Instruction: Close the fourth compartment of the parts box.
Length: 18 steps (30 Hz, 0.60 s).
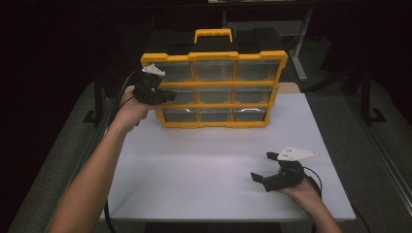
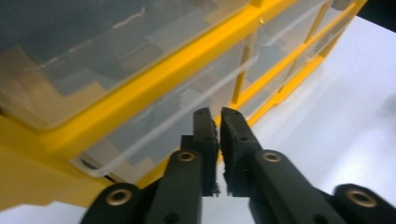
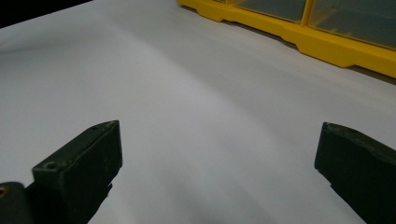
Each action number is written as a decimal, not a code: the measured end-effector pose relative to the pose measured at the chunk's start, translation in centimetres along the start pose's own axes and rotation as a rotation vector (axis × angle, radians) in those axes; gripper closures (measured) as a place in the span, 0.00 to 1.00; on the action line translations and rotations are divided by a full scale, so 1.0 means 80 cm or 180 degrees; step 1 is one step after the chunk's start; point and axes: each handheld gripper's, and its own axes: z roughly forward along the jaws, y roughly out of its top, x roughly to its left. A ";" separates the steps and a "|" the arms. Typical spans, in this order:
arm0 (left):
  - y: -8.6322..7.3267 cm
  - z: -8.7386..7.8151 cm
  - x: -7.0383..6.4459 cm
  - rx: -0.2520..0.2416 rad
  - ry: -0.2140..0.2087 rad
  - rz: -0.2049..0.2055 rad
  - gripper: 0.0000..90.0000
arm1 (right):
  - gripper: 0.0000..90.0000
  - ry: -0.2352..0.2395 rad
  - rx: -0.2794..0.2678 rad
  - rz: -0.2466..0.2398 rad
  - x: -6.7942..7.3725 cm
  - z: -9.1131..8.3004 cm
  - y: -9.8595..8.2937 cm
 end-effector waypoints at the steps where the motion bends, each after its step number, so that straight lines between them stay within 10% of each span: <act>1: -0.001 0.000 -0.001 0.0005 -0.0022 0.0020 0.90 | 0.00 -0.0001 0.0003 0.0000 0.000 0.000 0.000; 18: -0.033 -0.007 -0.017 -0.0053 -0.0208 0.0019 0.42 | 0.00 -0.0006 0.0010 0.0002 0.000 0.000 0.000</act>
